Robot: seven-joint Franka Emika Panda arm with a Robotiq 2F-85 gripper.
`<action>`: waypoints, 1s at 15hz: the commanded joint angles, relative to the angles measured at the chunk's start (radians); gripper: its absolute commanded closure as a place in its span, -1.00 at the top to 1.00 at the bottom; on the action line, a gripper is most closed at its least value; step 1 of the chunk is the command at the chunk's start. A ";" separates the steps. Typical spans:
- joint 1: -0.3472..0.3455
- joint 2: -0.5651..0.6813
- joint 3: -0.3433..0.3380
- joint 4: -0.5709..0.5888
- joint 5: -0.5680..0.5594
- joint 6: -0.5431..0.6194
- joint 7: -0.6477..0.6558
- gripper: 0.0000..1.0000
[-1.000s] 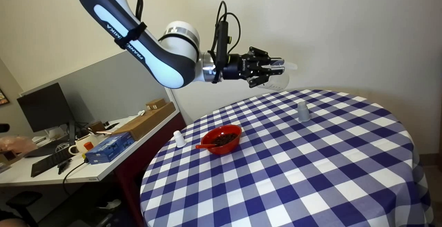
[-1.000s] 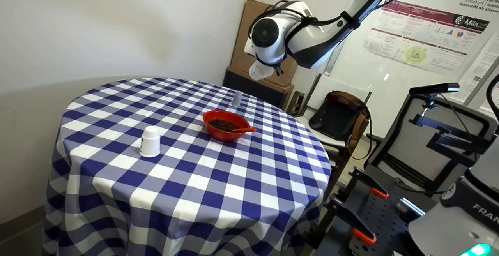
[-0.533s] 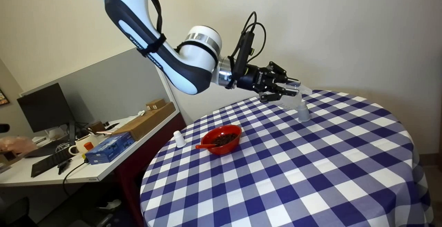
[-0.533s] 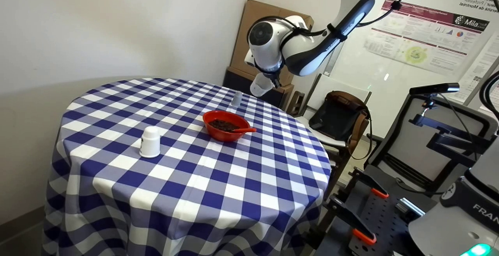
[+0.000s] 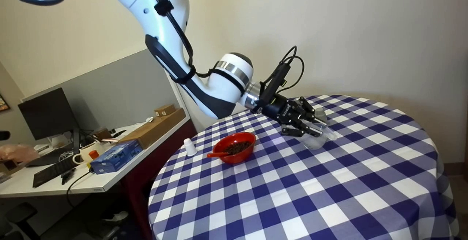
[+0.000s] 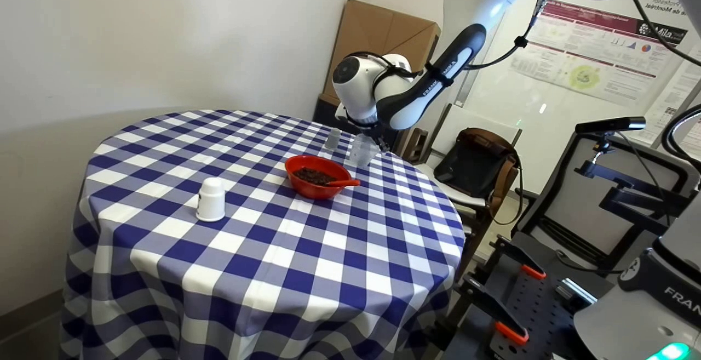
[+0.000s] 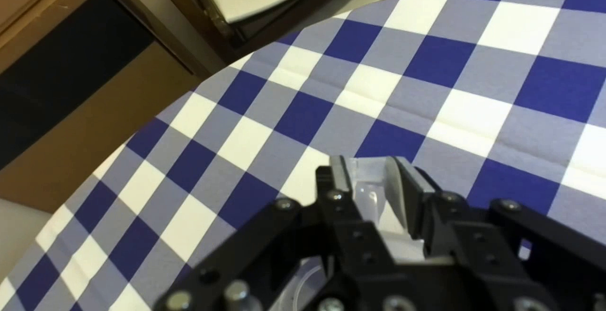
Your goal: Pour the contents of the clear jar into the red bowl
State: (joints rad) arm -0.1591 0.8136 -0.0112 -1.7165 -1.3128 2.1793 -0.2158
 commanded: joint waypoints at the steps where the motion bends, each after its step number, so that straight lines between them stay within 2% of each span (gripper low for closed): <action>1: 0.007 0.066 0.008 0.116 0.152 -0.084 -0.138 -0.80; 7: 0.000 0.106 0.010 0.246 0.363 -0.185 -0.278 -0.81; 12: -0.009 0.127 0.008 0.305 0.465 -0.163 -0.353 -0.82; 15: -0.002 0.151 -0.001 0.347 0.516 -0.204 -0.393 -0.82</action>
State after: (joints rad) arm -0.1627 0.9178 -0.0070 -1.4469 -0.8591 2.0205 -0.5444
